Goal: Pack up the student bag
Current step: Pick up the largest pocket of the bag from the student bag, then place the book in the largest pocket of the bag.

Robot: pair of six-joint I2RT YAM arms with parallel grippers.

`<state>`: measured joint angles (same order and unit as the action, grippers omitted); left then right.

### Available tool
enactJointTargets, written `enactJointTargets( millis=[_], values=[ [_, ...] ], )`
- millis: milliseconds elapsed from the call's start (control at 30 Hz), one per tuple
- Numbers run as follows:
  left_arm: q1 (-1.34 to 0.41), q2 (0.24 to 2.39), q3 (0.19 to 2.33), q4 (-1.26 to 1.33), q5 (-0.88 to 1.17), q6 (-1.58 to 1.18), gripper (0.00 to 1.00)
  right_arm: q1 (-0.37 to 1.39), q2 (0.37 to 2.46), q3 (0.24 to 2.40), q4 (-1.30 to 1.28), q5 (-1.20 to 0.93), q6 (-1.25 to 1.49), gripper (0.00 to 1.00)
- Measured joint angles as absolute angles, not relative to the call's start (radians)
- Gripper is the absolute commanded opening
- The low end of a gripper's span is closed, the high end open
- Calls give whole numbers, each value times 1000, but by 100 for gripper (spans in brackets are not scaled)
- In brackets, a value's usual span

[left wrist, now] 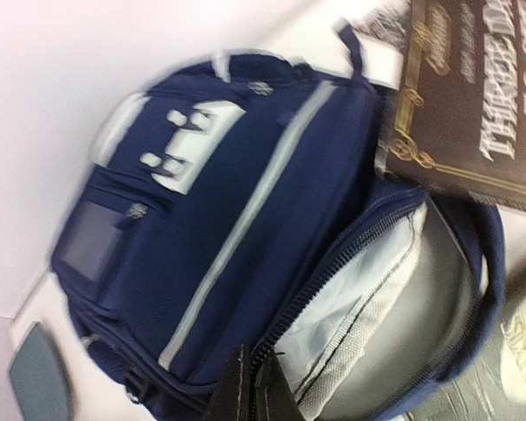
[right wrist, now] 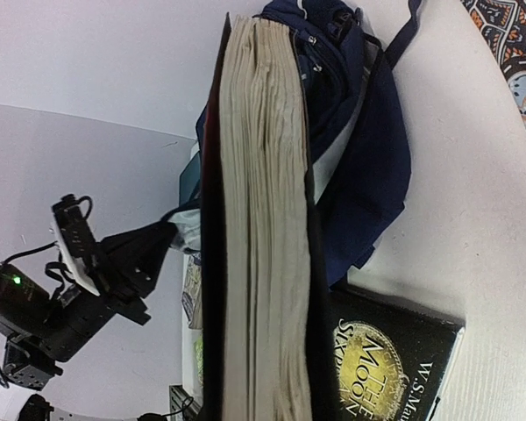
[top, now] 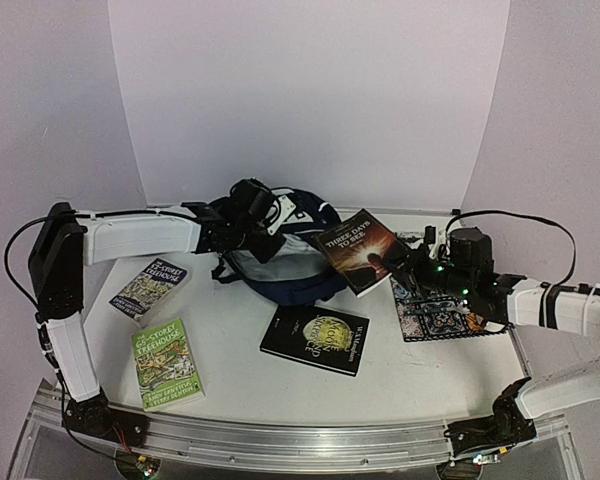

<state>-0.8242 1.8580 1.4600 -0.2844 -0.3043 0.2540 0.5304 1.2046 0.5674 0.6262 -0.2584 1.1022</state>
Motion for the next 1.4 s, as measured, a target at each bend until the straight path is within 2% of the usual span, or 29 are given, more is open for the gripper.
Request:
enactJointTargets(
  millis=[400, 700, 833, 1133, 1400],
  values=[
    [-828, 1806, 1424, -172, -423, 290, 0, 593, 1169, 564, 643, -238, 1212, 0],
    [-833, 1806, 1424, -99, -478, 266, 0, 630, 975, 539, 443, -244, 1213, 0],
    [-833, 1806, 1421, -69, -475, 232, 0, 636, 962, 539, 433, -241, 1219, 0],
    [-833, 1780, 1375, -7, -395, 194, 0, 714, 1284, 561, 637, -247, 1290, 0],
    [-835, 1710, 1309, 12, -330, 227, 0, 720, 1585, 749, 867, -260, 1371, 0]
  ],
)
